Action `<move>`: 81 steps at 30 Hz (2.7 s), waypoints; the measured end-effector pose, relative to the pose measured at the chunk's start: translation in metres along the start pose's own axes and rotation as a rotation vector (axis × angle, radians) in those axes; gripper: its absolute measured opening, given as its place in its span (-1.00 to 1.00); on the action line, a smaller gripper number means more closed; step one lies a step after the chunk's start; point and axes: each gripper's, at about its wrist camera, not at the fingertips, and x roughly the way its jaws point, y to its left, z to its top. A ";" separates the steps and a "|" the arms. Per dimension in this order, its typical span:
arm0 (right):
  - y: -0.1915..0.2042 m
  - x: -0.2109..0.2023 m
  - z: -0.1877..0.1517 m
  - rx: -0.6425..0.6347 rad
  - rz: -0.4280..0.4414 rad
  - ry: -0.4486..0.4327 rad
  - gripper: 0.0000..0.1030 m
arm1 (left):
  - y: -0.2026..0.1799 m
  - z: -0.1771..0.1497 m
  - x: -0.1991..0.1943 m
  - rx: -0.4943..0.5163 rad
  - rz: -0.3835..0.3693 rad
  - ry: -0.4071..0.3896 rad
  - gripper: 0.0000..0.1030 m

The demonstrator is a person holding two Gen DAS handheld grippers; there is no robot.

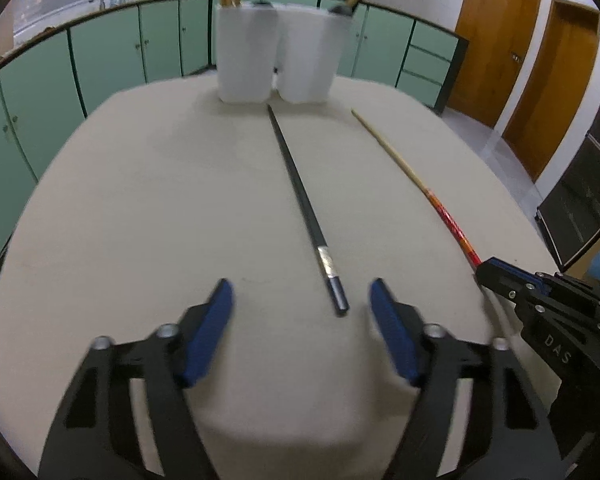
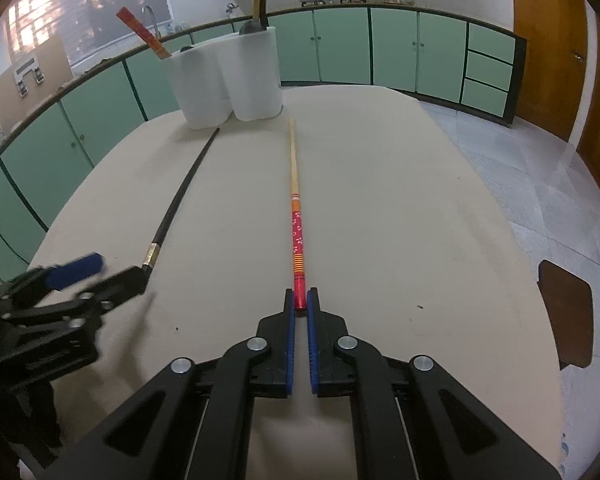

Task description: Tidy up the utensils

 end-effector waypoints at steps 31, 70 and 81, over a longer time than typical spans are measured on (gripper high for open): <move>0.009 -0.055 0.032 -0.064 0.029 -0.137 -0.89 | 0.003 0.034 -0.090 0.029 0.016 -0.229 -0.90; 0.002 0.000 -0.006 -0.028 0.034 0.025 -0.89 | 0.001 -0.013 -0.006 0.035 -0.027 0.002 -0.49; 0.002 -0.007 -0.011 -0.028 0.088 0.008 -0.67 | 0.002 -0.017 -0.012 0.010 -0.017 -0.011 -0.89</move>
